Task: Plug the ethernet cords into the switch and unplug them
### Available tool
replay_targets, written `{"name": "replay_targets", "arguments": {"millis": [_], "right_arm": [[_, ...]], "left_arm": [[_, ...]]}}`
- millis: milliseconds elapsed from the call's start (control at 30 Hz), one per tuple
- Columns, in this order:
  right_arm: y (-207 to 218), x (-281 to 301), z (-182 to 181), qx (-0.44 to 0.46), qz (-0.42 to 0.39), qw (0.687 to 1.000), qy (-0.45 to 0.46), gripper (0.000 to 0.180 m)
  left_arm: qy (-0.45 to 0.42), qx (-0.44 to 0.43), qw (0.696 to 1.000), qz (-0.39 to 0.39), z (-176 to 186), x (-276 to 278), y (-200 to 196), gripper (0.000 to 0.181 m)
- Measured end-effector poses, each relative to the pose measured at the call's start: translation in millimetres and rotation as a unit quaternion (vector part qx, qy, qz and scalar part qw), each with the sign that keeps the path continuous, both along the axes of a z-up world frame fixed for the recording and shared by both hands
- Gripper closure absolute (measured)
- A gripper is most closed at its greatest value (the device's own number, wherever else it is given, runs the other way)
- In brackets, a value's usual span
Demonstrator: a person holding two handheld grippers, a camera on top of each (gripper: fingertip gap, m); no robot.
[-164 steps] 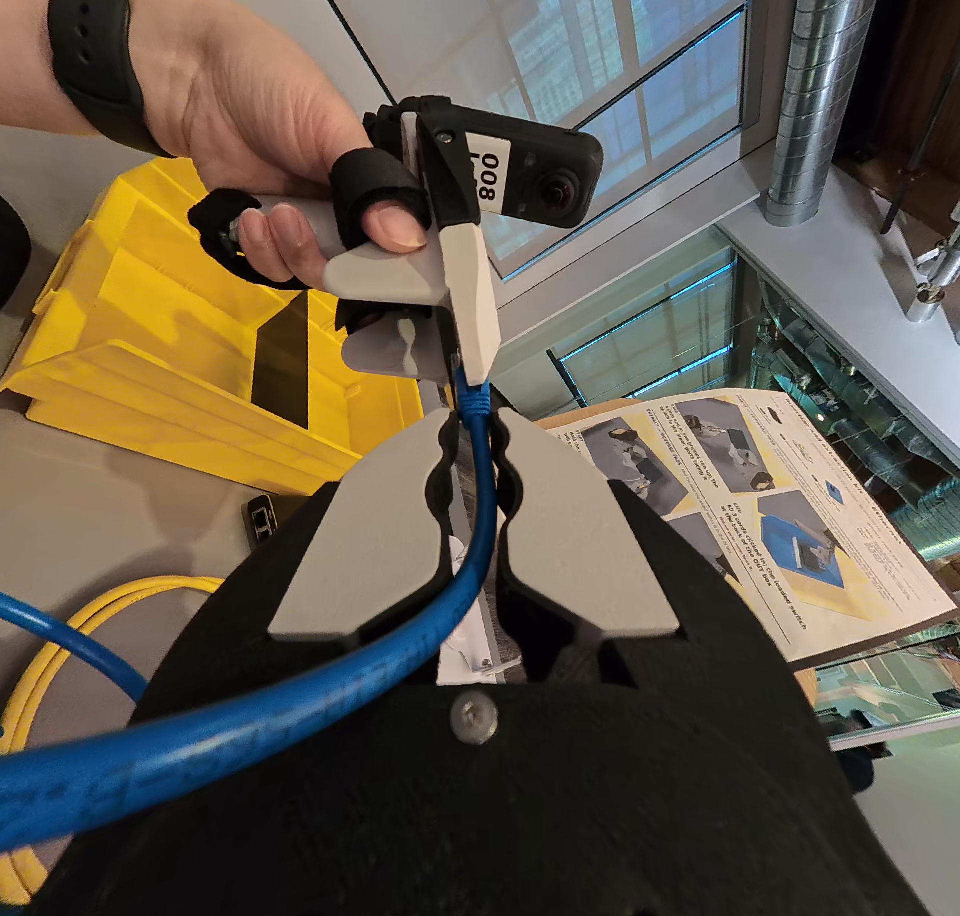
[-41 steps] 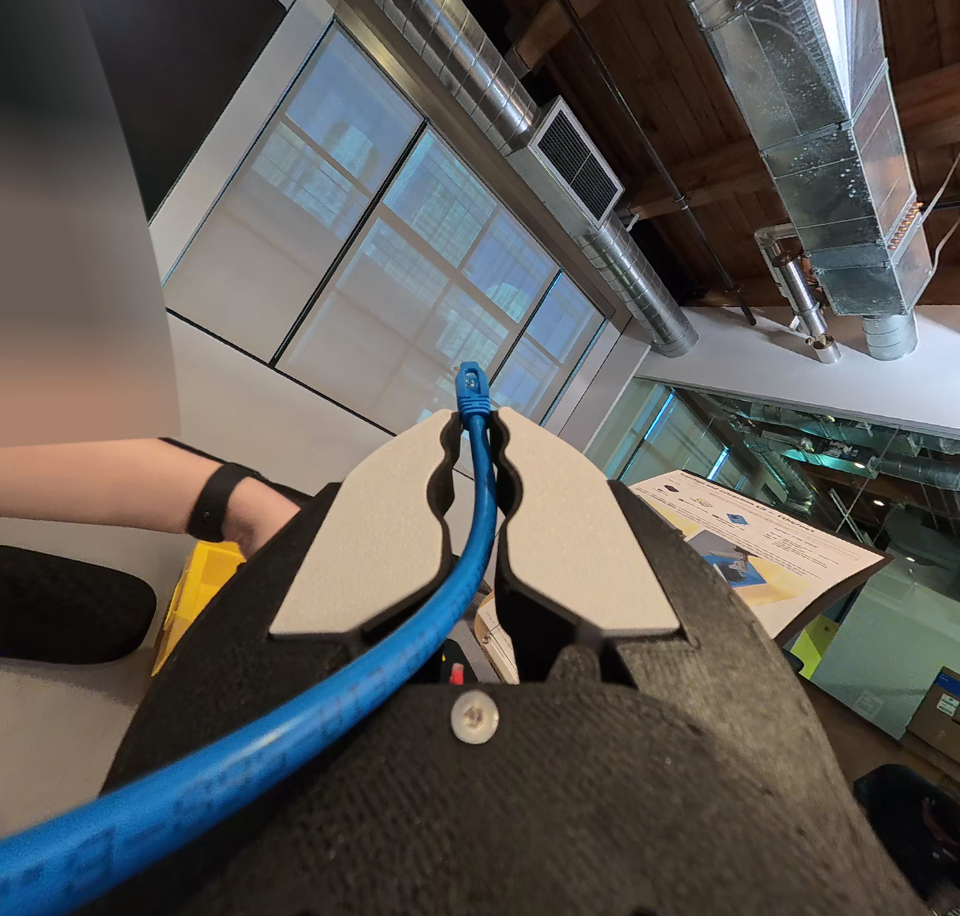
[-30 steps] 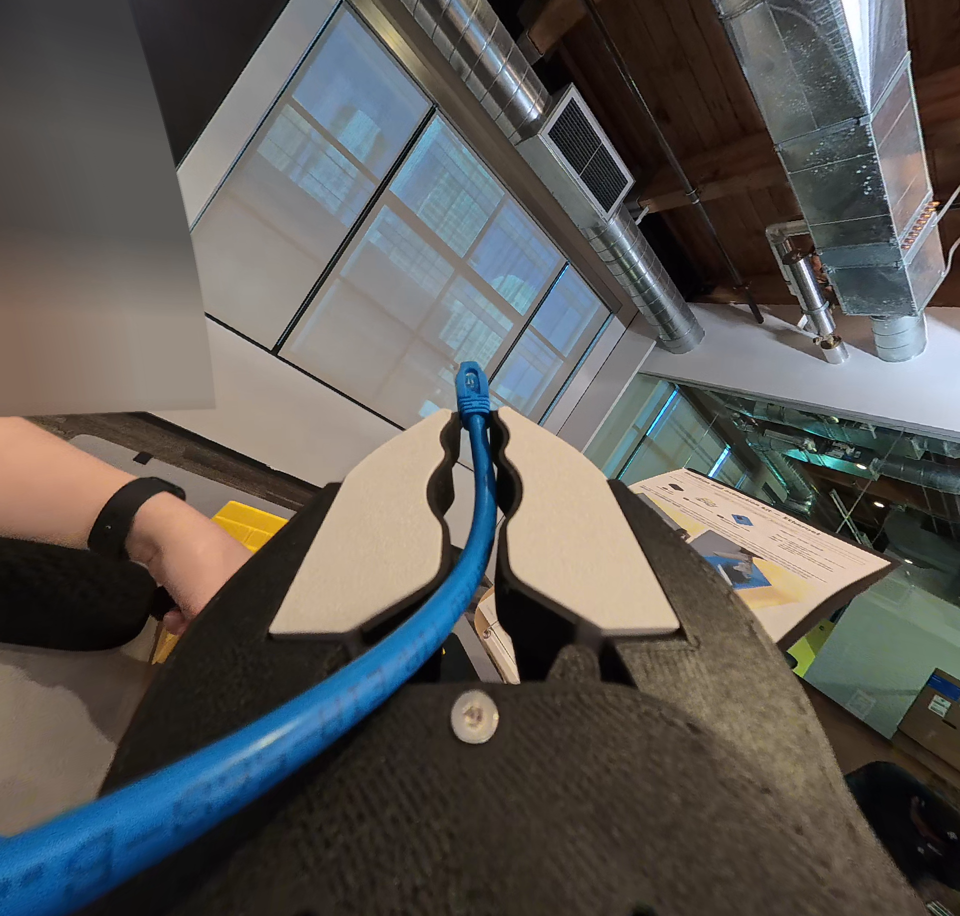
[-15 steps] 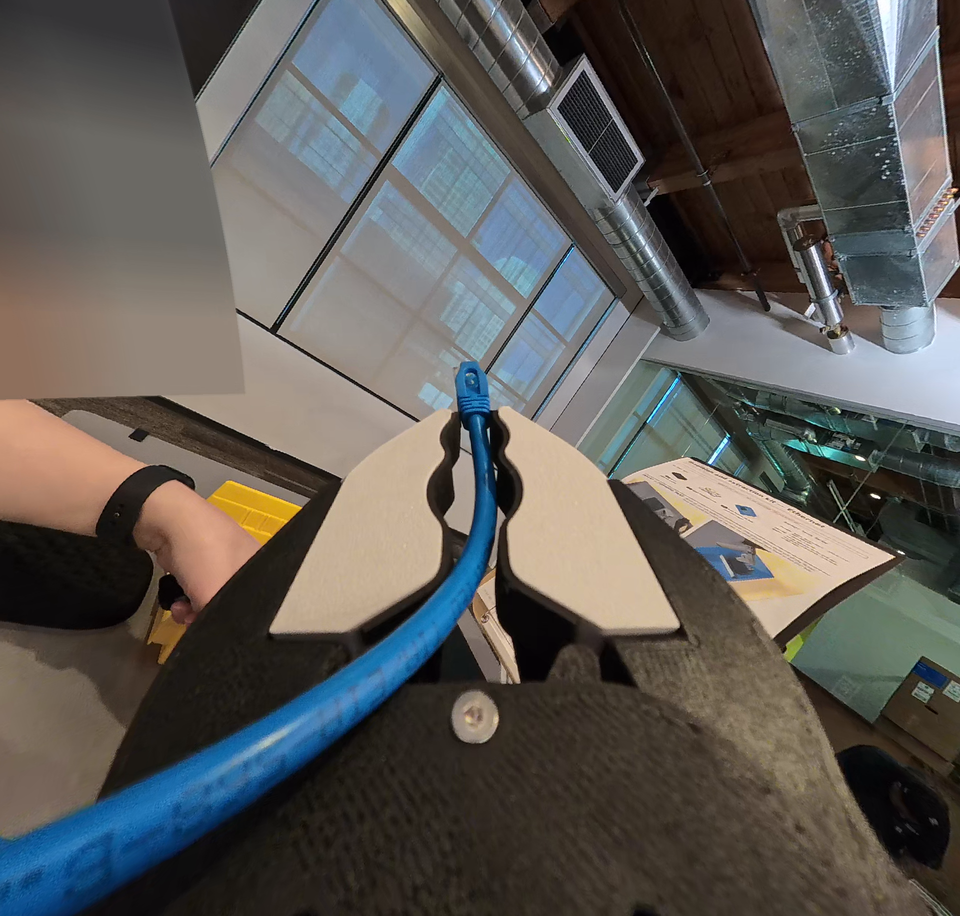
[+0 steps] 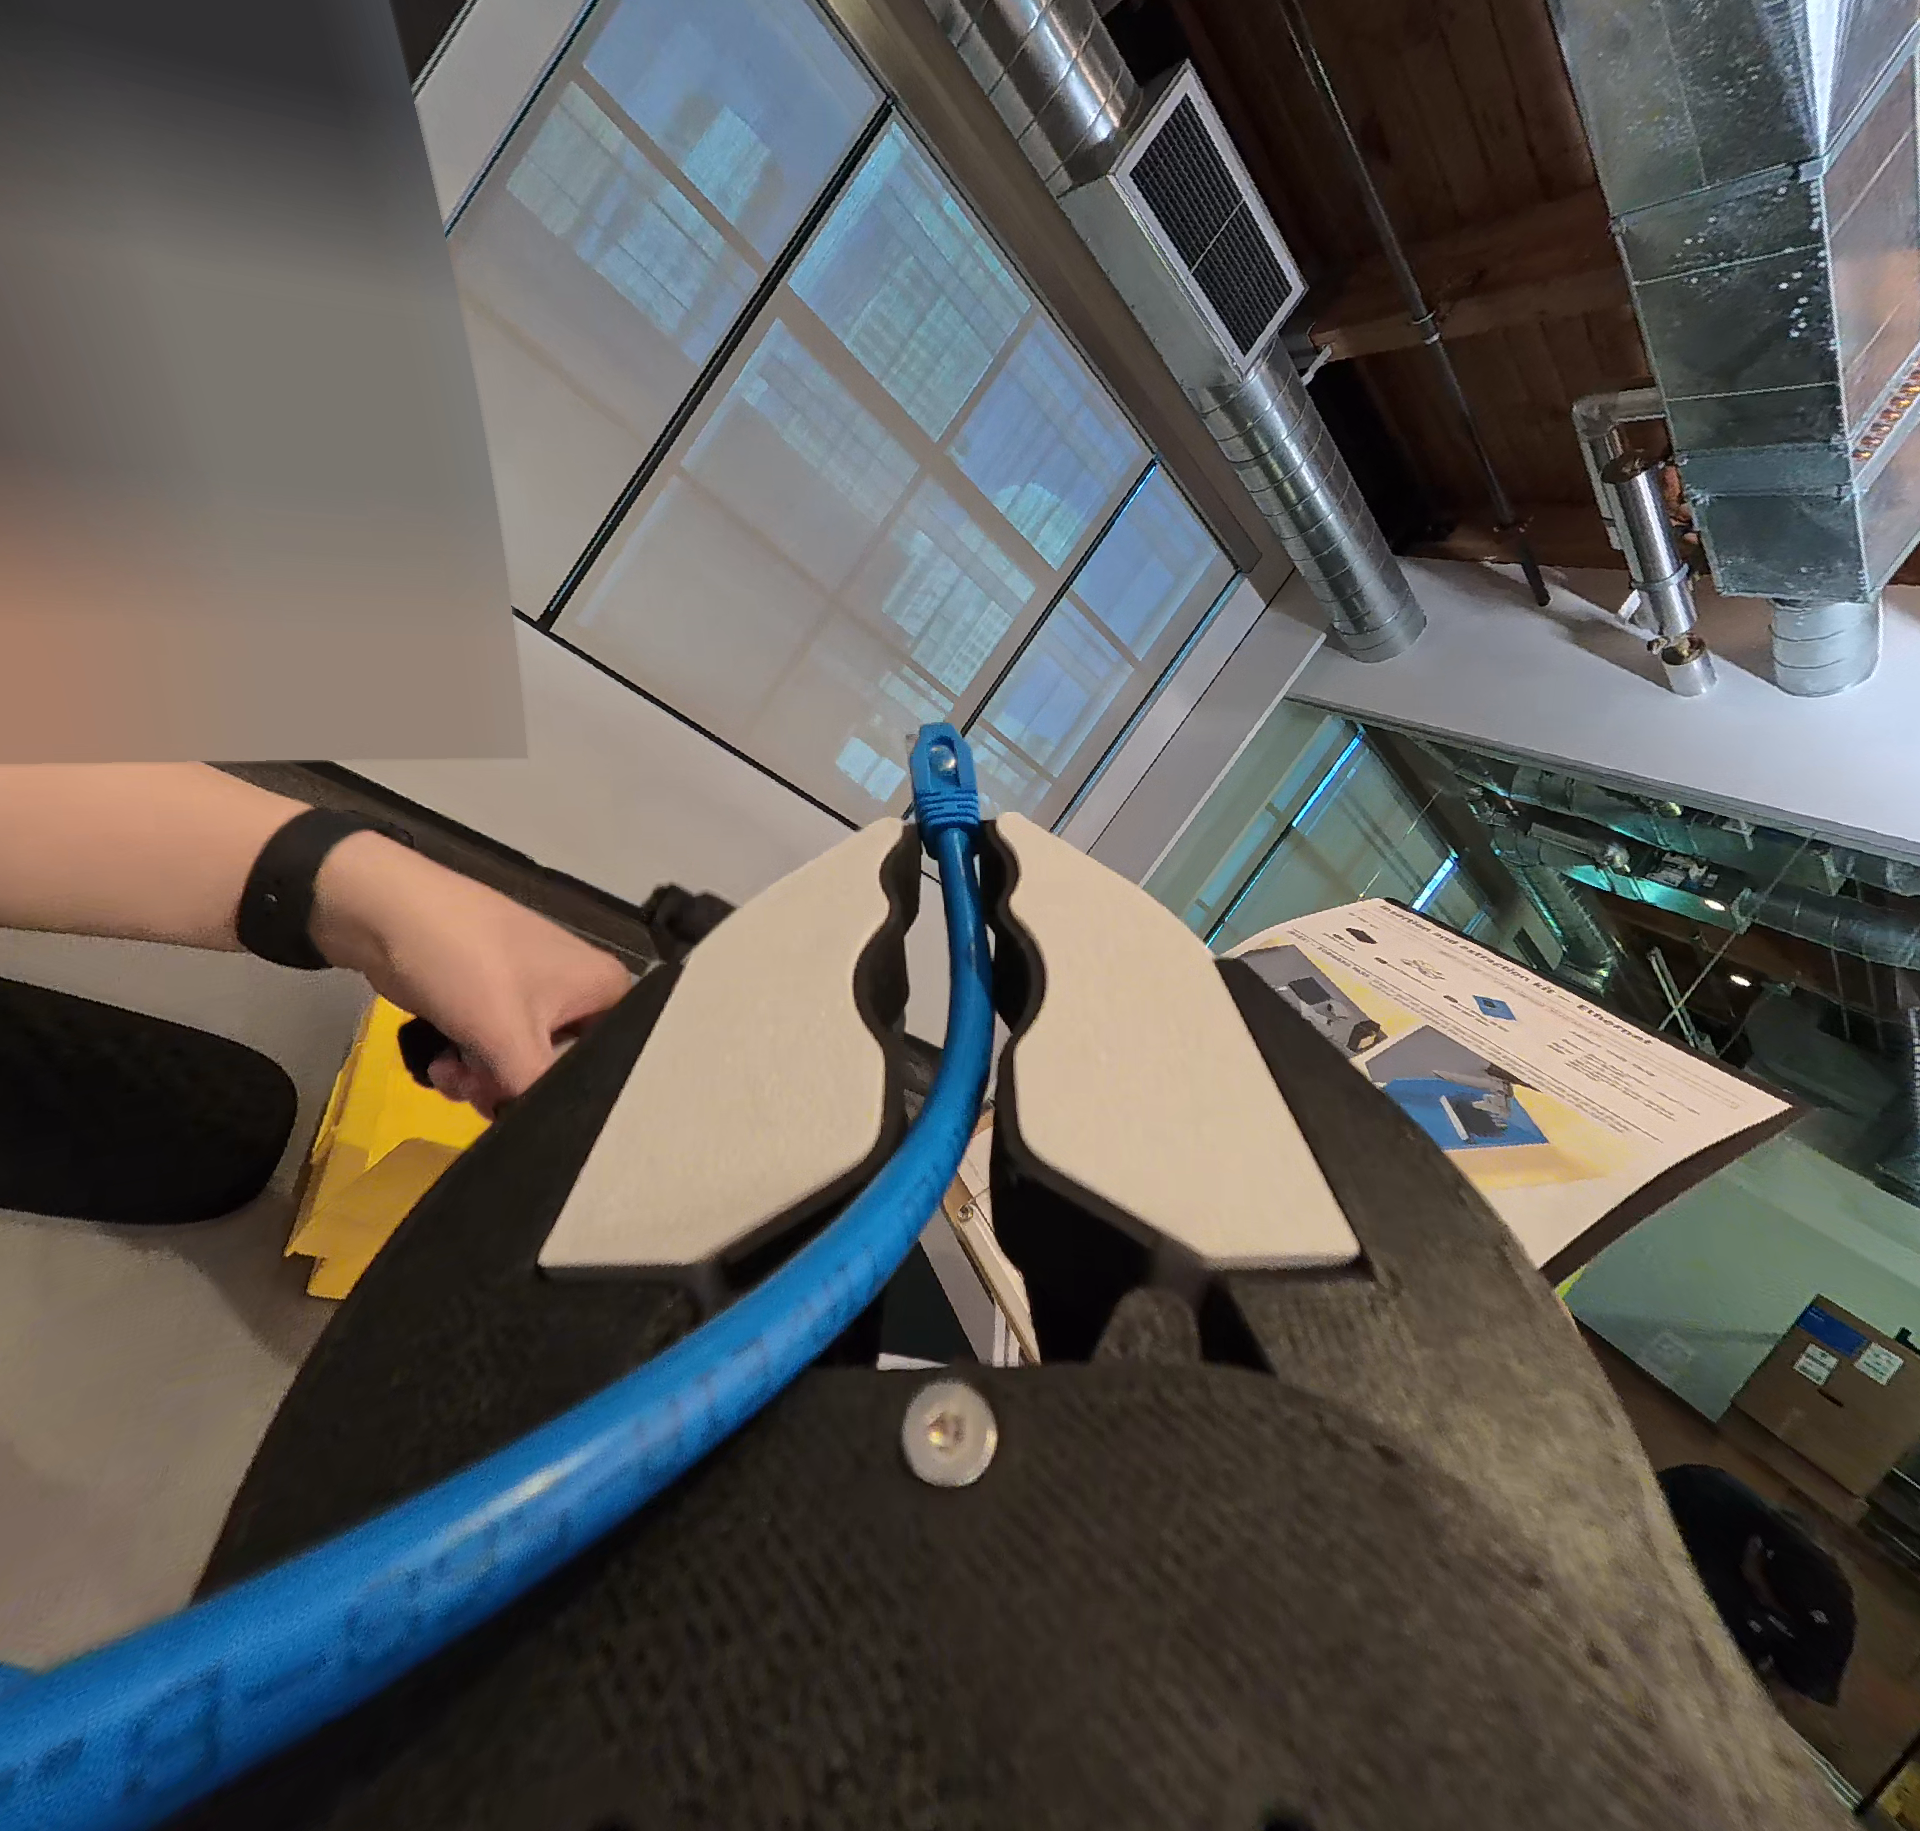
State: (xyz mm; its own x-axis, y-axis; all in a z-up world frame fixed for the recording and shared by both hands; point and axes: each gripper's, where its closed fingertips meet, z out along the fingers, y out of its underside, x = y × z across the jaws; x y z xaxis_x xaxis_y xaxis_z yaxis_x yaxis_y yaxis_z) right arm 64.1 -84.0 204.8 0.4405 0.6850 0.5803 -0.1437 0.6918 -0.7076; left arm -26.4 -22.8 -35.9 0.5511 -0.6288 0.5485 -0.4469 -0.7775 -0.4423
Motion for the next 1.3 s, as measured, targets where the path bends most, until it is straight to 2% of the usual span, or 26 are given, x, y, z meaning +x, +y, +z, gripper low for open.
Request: {"name": "replay_targets", "arguments": {"millis": [100,167,233,300,367,400,433,500,533,600,633,700,767,833,933,1067,1167,1300], "right_arm": [[0,-1,0,0.002,-0.003,1.0,-0.002,0.168],[0,-1,0,0.002,-0.003,1.0,-0.003,0.168],[1,-2,-1,0.004,-0.006,1.0,-0.004,0.168],[1,-4,-2,0.004,-0.006,1.0,-0.006,0.168],[2,-7,-3,0.002,-0.004,1.0,-0.009,0.168],[3,-9,-5,0.0,-0.005,1.0,-0.013,0.168],[4,-12,-6,-0.001,-0.007,1.0,-0.017,0.168],[7,-15,-9,-0.001,-0.014,1.0,-0.025,0.168],[7,-16,-10,-0.001,-0.016,0.999,-0.028,0.168],[8,-16,-10,-0.001,-0.019,0.999,-0.031,0.168],[8,-16,-10,0.0,-0.02,0.999,-0.03,0.168],[7,-13,-9,0.001,-0.022,0.999,-0.029,0.168],[7,-9,-8,0.002,-0.026,0.999,-0.026,0.168],[6,-5,-6,0.003,-0.028,0.999,-0.022,0.168],[3,2,-2,0.005,-0.027,1.0,-0.012,0.168],[1,10,1,0.006,-0.027,1.0,-0.002,0.168],[2,11,2,0.005,-0.031,1.0,-0.002,0.168],[5,2,-2,0.002,-0.035,0.999,-0.018,0.168]], "left_arm": [[-0.024,0.141,0.99,-0.013,35,-6,2,0.162],[-0.03,0.25,0.968,-0.012,57,-16,5,0.159],[-0.045,0.352,0.935,-0.017,76,-23,5,0.154],[-0.049,0.443,0.895,0.003,88,-32,11,0.134],[-0.055,0.506,0.861,0.01,94,-35,13,0.126],[-0.058,0.53,0.846,0.014,94,-35,13,0.108],[-0.059,0.555,0.829,0.017,95,-34,14,0.101],[-0.051,0.601,0.797,-0.016,91,-27,13,0.112],[-0.027,0.611,0.79,-0.042,84,-23,16,0.114],[0.042,0.612,0.781,-0.115,62,-15,21,0.108],[0.081,0.616,0.768,-0.156,51,-13,24,0.105],[0.163,0.633,0.716,-0.244,31,-12,31,0.104],[0.201,0.646,0.659,-0.328,17,-8,33,0.107],[0.217,0.642,0.62,-0.395,5,-2,32,0.123],[0.236,0.636,0.55,-0.488,-10,8,31,0.119],[0.24,0.602,0.502,-0.573,-33,8,33,0.112],[0.236,0.592,0.445,-0.63,-53,1,35,0.115],[0.188,0.6,0.389,-0.673,-72,-2,27,0.112]]}}
